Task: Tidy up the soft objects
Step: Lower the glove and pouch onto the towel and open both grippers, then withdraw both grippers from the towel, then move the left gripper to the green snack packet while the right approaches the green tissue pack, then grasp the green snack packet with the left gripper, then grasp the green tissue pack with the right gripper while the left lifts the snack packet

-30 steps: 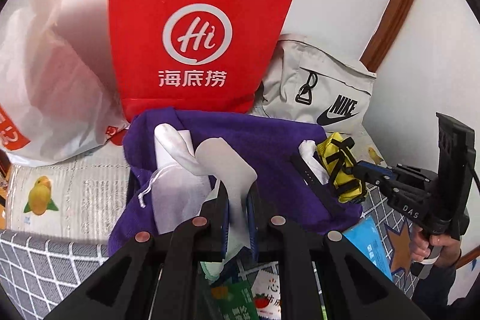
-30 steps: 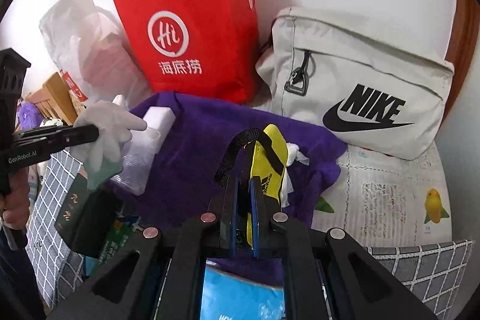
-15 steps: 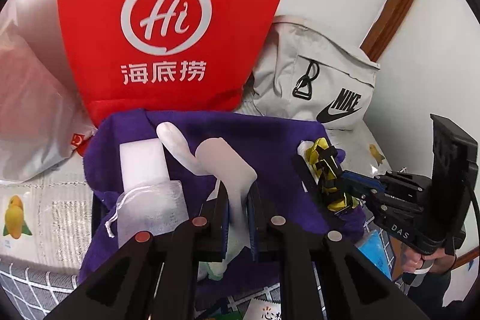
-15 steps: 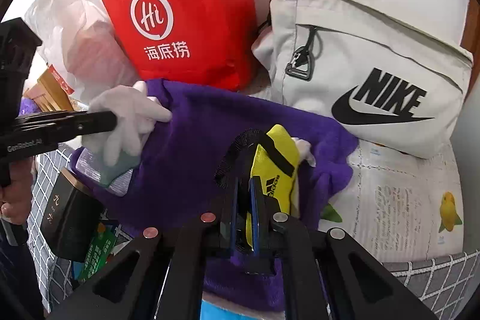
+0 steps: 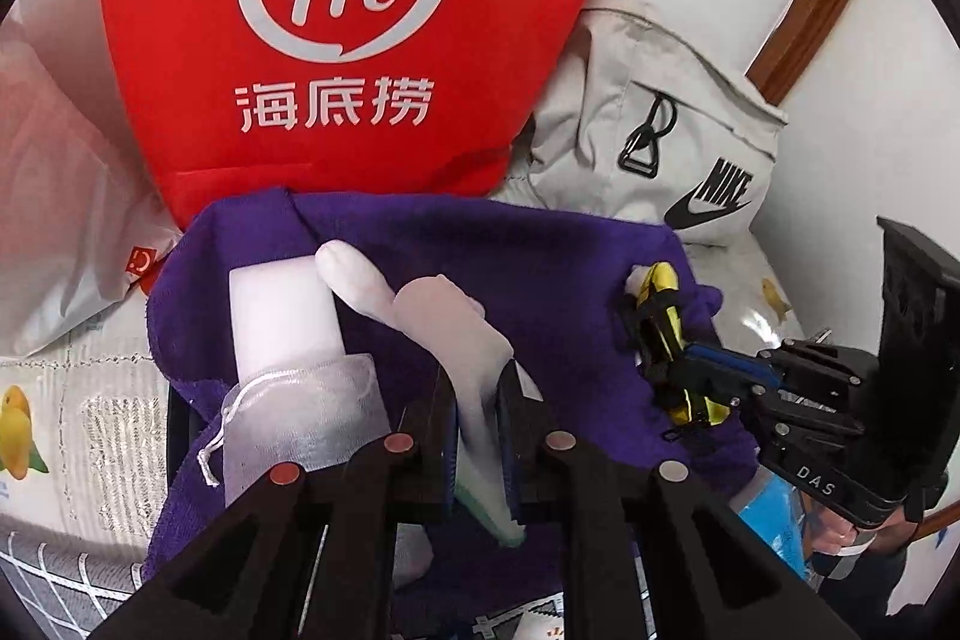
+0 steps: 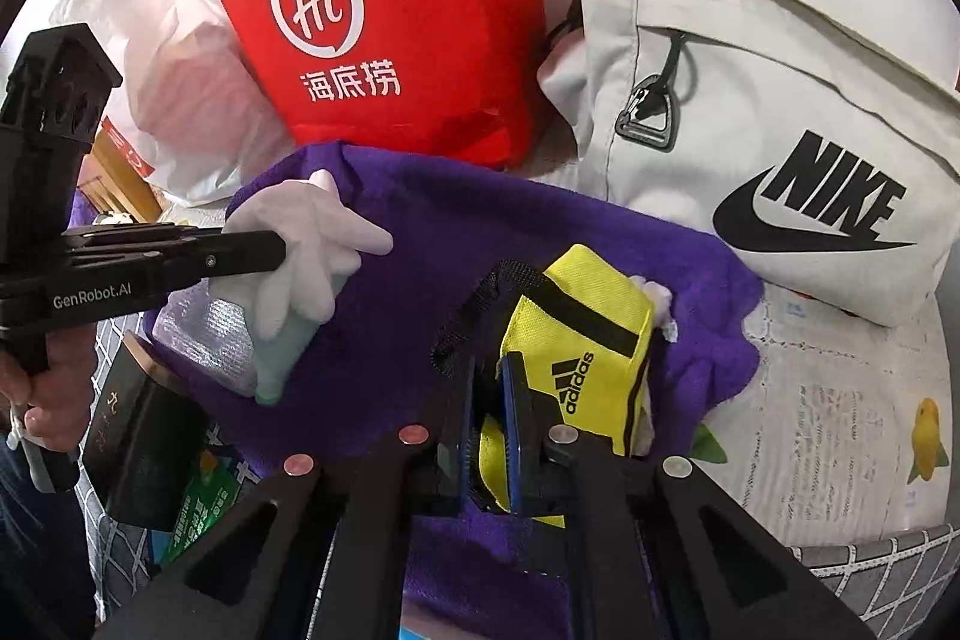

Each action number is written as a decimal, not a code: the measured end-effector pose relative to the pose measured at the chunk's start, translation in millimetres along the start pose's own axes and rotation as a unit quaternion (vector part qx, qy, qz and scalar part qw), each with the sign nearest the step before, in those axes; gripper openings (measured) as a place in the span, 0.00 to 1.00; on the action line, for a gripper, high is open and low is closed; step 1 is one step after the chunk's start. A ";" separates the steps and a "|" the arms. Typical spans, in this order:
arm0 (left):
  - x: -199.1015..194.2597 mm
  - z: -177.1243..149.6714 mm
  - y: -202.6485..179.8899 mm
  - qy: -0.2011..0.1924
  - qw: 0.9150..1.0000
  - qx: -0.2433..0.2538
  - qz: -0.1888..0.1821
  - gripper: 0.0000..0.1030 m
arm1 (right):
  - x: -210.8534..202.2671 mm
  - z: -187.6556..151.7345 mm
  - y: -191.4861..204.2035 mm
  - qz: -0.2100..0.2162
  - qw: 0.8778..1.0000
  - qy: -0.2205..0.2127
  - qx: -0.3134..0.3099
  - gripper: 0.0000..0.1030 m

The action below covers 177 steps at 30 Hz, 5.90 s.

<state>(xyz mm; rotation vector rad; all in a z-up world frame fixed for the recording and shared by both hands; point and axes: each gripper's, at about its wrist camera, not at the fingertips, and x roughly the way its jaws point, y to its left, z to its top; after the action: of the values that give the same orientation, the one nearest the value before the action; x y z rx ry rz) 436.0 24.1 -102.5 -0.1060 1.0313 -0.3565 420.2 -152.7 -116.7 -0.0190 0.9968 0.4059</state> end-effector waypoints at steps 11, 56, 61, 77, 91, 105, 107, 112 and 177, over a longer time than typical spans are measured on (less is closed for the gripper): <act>-8.4 -2.9 0.8 -0.005 1.000 0.005 0.017 0.46 | -0.4 3.4 5.2 -0.028 1.000 0.007 0.003 0.57; -136.1 -207.0 -26.9 -0.043 0.996 -0.027 0.079 0.63 | -116.2 -139.8 78.8 -0.049 0.998 0.009 0.038 0.75; -132.7 -230.4 -17.9 -0.039 0.995 -0.045 0.081 0.63 | -131.1 -157.3 82.7 -0.056 0.998 -0.013 0.028 0.75; -104.0 -247.8 -26.6 -0.012 0.996 -0.044 0.075 0.63 | -155.7 -188.3 70.4 -0.040 0.998 -0.050 0.021 0.75; -60.5 -225.4 -37.2 -0.009 0.992 -0.046 0.118 0.55 | -144.7 -191.6 58.5 -0.032 0.999 -0.033 0.025 0.75; -98.9 -263.1 -39.9 0.006 0.997 -0.012 0.078 0.42 | -152.2 -195.6 74.3 -0.015 0.999 -0.042 0.011 0.75; -103.9 -271.8 -40.8 0.009 0.997 -0.010 0.072 0.43 | -152.5 -196.9 77.8 -0.014 0.999 -0.042 0.007 0.75; -103.0 -271.2 -43.9 0.002 0.996 0.003 0.085 0.53 | -152.5 -201.1 86.5 -0.010 0.999 -0.039 -0.004 0.75; -144.2 -280.8 51.8 -0.043 0.992 -0.088 0.079 0.28 | -63.0 -195.1 201.4 -0.087 0.982 0.023 -0.165 0.63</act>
<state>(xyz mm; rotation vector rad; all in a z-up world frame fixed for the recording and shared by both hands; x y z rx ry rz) 142.1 144.0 -141.7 -0.1958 0.9772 -0.1150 163.4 -25.6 -138.5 -0.4142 0.9550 0.4072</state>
